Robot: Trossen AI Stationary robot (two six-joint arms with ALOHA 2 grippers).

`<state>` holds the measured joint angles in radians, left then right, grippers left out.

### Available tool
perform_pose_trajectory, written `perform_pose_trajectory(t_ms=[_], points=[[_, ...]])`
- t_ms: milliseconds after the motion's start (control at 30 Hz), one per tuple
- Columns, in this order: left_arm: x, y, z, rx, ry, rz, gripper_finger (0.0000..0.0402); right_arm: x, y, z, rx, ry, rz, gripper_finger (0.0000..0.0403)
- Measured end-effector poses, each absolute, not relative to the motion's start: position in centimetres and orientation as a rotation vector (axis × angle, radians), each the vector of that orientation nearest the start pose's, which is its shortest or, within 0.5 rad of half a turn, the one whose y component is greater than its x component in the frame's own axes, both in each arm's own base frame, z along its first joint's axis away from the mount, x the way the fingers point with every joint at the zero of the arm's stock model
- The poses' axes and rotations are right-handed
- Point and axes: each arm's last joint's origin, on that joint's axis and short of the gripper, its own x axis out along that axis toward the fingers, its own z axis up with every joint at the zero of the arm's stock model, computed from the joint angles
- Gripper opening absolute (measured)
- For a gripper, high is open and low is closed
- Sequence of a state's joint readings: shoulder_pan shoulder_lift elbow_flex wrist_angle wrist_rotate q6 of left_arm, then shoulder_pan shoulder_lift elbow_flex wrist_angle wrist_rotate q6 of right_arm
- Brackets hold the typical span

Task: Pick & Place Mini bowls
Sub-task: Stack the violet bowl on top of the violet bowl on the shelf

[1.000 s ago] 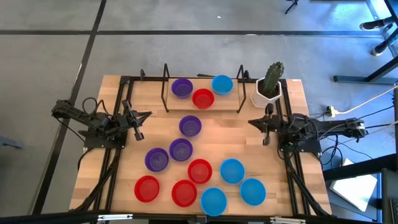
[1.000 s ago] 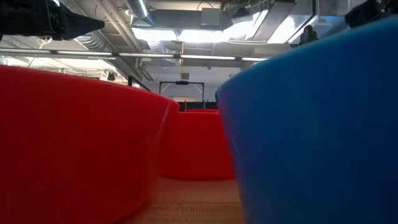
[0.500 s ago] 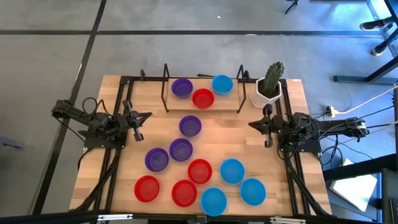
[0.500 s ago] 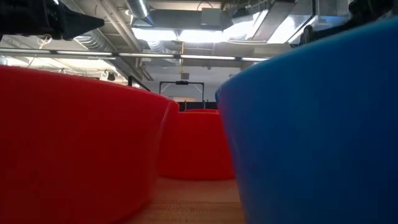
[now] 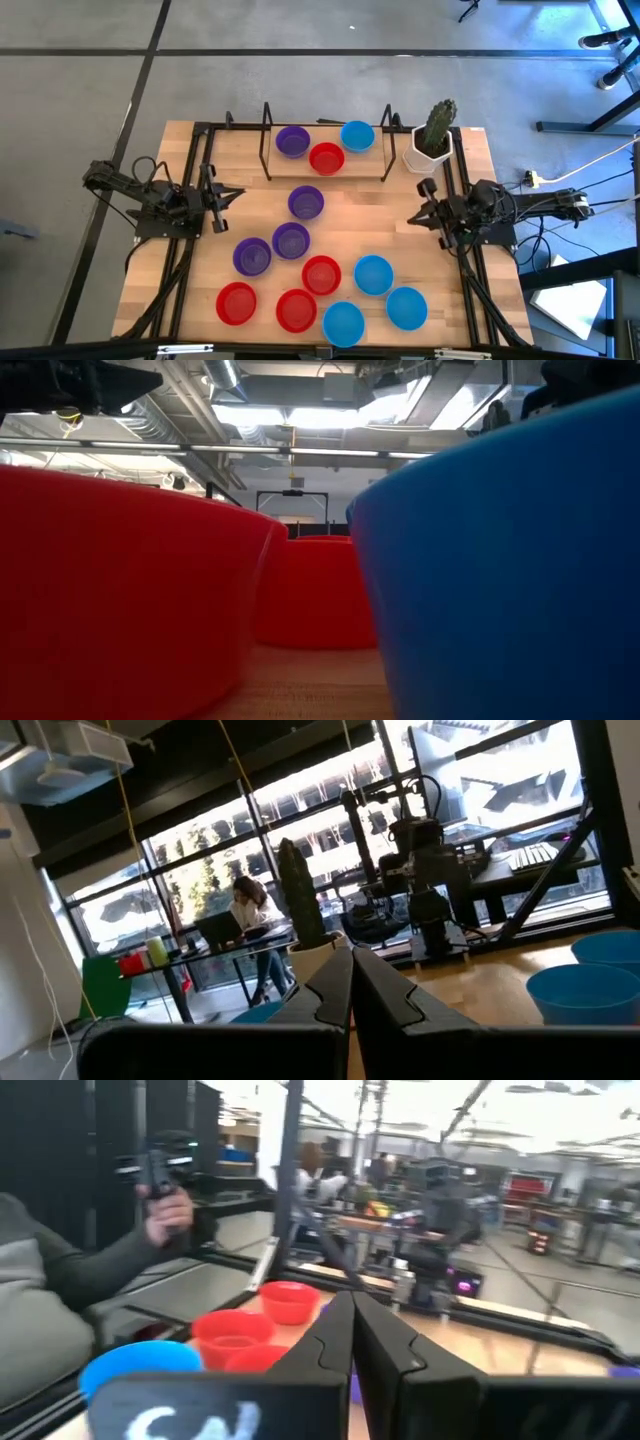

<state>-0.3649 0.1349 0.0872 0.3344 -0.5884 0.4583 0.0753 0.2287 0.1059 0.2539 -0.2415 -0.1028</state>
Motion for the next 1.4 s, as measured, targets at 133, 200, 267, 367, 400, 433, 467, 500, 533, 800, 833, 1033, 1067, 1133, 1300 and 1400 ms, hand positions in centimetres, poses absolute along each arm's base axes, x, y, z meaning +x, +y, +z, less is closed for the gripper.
perform_pose_trajectory(t_ms=[133,200,267,367,400,433,467,500,533,800,833,1033,1067,1133,1300,1400], points=[[9.4,-1.9,21.3,0.322,-0.199,0.275,0.0002,10.8,1.4,20.5,-0.062,-0.134,0.27,0.0012],[9.4,-1.9,21.3,0.322,-0.198,0.275,0.0003,10.8,1.3,20.5,-0.058,-0.133,0.25,0.0012],[9.4,-1.9,21.3,0.322,-0.199,0.276,0.0005,10.8,1.3,20.5,-0.059,-0.135,0.25,0.0012],[9.3,-1.9,21.4,0.318,-0.215,0.26,0.0007,10.7,1.3,20.7,-0.05,-0.141,0.25,0.0012],[9.3,-1.9,21.5,0.316,-0.23,0.244,0.0008,10.6,1.3,20.9,-0.039,-0.139,0.248,0.0012],[9.3,-2.0,21.7,0.313,-0.246,0.227,0.0007,10.5,1.3,21.2,-0.033,-0.139,0.248,0.0012],[9.3,-2.0,21.7,0.313,-0.26,0.209,0.0007,10.3,1.3,21.5,-0.034,-0.139,0.249,0.0012],[9.3,-2.1,21.8,0.314,-0.268,0.193,0.0006,10.1,1.3,21.7,-0.04,-0.137,0.254,0.0012],[9.3,-2.1,21.8,0.316,-0.273,0.18,0.0004,10.0,1.3,21.7,-0.043,-0.133,0.258,0.0012],[9.3,-2.3,21.8,0.315,-0.293,0.125,0.0003,8.8,1.2,21.3,-0.065,-0.119,0.257,0.0012],[9.3,-2.3,21.8,0.314,-0.293,0.126,0.0003,8.7,1.2,21.3,-0.072,-0.122,0.256,0.0012],[9.3,-2.3,21.8,0.313,-0.29,0.133,0.0005,8.7,1.2,20.0,-0.115,-0.071,0.256,0.0012],[9.3,-2.3,21.8,0.313,-0.29,0.134,0.0005,8.8,1.2,19.9,-0.115,-0.07,0.256,0.0012],[9.3,-2.3,21.8,0.302,-0.29,0.132,0.0005,8.9,1.2,19.6,-0.116,-0.064,0.255,0.0012],[9.3,-2.2,21.8,0.245,-0.294,0.124,0.0002,8.9,1.1,19.5,-0.118,-0.062,0.233,0.0012],[9.3,-2.2,21.8,0.244,-0.294,0.124,0.0005,8.9,1.1,19.5,-0.118,-0.064,0.229,0.0012]])
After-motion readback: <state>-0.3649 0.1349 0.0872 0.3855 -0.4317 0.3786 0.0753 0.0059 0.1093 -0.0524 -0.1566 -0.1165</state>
